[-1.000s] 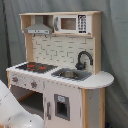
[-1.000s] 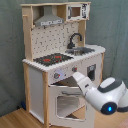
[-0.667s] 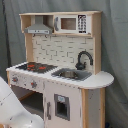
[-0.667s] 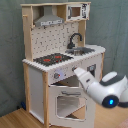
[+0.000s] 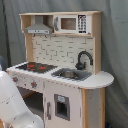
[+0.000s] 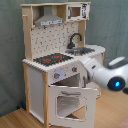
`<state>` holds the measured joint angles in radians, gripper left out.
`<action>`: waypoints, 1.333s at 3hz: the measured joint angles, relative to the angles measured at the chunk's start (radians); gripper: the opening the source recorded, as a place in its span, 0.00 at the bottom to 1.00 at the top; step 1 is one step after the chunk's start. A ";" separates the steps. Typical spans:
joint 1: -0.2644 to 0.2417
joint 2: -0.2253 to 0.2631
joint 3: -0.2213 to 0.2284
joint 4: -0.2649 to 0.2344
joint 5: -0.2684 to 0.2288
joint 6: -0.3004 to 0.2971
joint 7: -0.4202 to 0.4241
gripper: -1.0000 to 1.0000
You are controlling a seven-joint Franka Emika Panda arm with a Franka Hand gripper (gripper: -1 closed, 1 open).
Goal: Play with the kitchen
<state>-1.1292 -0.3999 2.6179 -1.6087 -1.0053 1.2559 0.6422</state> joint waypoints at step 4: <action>0.056 0.290 -0.003 -0.185 0.221 -0.030 -0.062 1.00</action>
<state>-1.0735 -0.1096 2.6144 -1.7941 -0.7847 1.2259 0.5798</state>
